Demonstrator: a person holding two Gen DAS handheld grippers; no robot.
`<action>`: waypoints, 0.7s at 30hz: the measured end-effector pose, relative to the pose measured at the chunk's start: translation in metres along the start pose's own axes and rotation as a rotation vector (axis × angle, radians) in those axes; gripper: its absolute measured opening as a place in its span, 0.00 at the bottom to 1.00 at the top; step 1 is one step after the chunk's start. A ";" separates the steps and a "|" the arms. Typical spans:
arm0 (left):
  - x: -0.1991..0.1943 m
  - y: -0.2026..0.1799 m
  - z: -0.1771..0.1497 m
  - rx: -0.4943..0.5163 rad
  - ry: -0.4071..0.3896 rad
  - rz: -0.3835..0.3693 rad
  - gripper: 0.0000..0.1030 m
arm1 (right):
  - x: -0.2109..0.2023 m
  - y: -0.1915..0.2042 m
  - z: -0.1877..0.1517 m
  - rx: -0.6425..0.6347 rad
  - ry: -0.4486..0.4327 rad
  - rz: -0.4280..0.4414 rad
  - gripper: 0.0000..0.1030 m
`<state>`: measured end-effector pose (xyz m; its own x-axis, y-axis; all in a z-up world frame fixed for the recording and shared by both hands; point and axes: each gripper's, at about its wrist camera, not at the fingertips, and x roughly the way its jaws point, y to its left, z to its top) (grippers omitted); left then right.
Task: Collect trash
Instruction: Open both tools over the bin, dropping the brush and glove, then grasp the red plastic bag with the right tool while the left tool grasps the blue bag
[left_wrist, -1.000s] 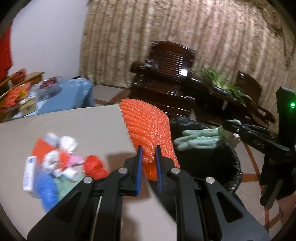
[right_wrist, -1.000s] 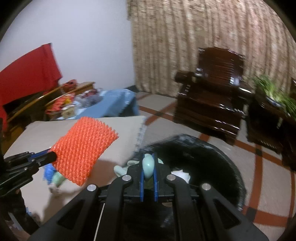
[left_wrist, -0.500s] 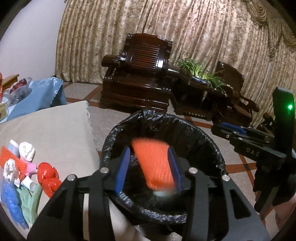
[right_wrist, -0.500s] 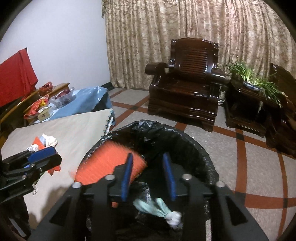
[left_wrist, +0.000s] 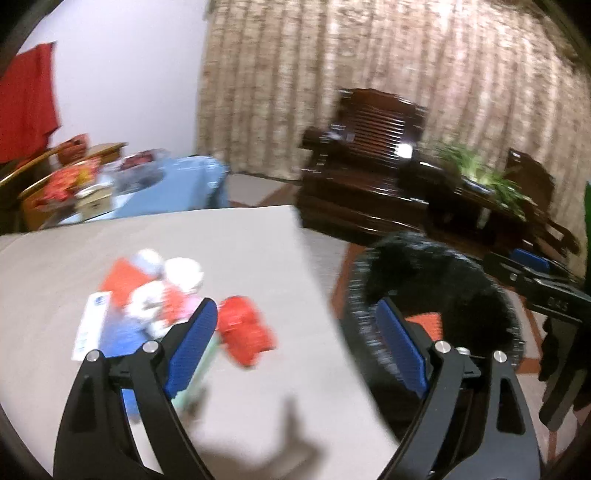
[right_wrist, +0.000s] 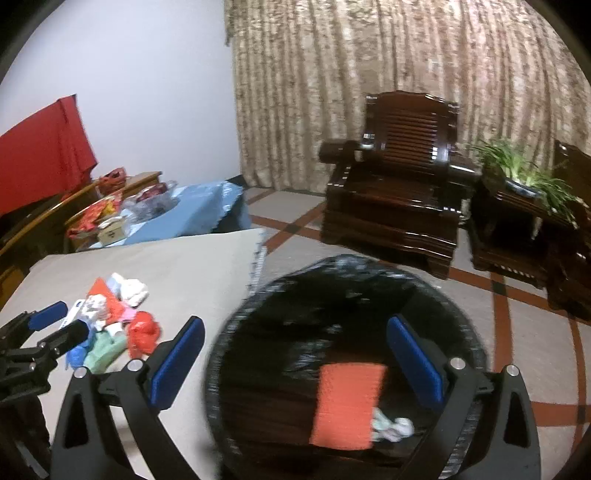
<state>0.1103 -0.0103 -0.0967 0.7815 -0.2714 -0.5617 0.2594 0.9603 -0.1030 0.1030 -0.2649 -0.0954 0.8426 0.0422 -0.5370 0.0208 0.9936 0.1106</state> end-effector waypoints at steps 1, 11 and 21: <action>-0.004 0.008 -0.001 -0.010 -0.001 0.019 0.83 | 0.003 0.009 -0.001 -0.009 0.003 0.023 0.94; -0.021 0.092 -0.017 -0.100 0.017 0.219 0.83 | 0.042 0.107 -0.007 -0.106 0.050 0.198 0.94; -0.006 0.133 -0.031 -0.150 0.041 0.300 0.83 | 0.101 0.168 -0.021 -0.181 0.121 0.242 0.94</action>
<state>0.1223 0.1208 -0.1325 0.7859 0.0251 -0.6179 -0.0676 0.9967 -0.0455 0.1807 -0.0910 -0.1486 0.7413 0.2804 -0.6098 -0.2773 0.9553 0.1022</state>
